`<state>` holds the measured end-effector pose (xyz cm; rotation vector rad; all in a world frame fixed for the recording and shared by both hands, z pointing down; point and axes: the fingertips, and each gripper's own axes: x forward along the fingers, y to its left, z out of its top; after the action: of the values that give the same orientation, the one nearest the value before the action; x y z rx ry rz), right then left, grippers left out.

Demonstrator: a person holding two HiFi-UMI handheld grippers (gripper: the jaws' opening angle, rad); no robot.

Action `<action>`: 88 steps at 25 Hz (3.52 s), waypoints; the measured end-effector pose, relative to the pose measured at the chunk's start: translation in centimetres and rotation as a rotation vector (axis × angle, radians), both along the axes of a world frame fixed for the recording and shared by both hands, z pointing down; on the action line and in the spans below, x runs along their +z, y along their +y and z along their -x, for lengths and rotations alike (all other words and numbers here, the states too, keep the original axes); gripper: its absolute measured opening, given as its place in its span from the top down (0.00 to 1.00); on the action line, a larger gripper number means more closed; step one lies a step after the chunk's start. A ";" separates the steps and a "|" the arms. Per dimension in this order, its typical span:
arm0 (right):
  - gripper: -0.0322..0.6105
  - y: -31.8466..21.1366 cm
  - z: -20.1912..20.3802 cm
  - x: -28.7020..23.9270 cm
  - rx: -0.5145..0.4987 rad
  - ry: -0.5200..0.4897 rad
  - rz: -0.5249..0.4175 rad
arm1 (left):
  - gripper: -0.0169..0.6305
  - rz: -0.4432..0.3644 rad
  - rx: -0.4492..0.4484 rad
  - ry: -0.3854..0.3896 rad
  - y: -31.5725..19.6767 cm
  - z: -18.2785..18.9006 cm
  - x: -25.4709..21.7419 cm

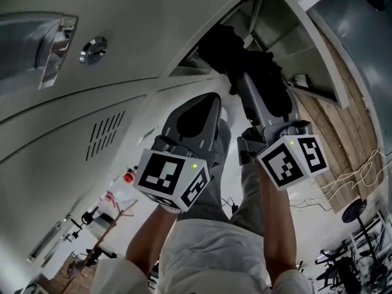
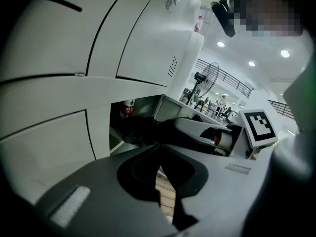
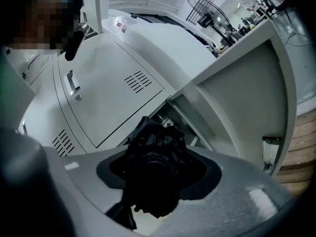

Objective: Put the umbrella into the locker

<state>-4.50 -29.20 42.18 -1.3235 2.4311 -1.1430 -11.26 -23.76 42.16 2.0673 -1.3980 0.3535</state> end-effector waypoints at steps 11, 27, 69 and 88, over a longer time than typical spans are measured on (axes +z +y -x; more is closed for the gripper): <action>0.58 -1.8 1.6 2.9 0.004 -0.003 0.008 | 0.95 0.022 -0.010 0.002 -0.5 1.4 1.3; 0.56 -4.0 3.1 7.5 0.008 -0.087 0.036 | 0.95 0.041 -0.003 0.004 -0.3 1.2 2.0; 0.53 -10.3 9.4 11.5 -0.052 -0.144 0.016 | 0.95 0.110 0.053 0.036 0.8 -0.7 3.3; 0.44 -8.6 7.4 12.2 -0.016 -0.159 0.076 | 0.95 0.094 0.025 0.048 1.7 -0.2 2.6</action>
<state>-11.86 -37.80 54.34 -1.1857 2.3105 -1.3028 -11.05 -22.02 44.79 2.0055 -1.3042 0.3707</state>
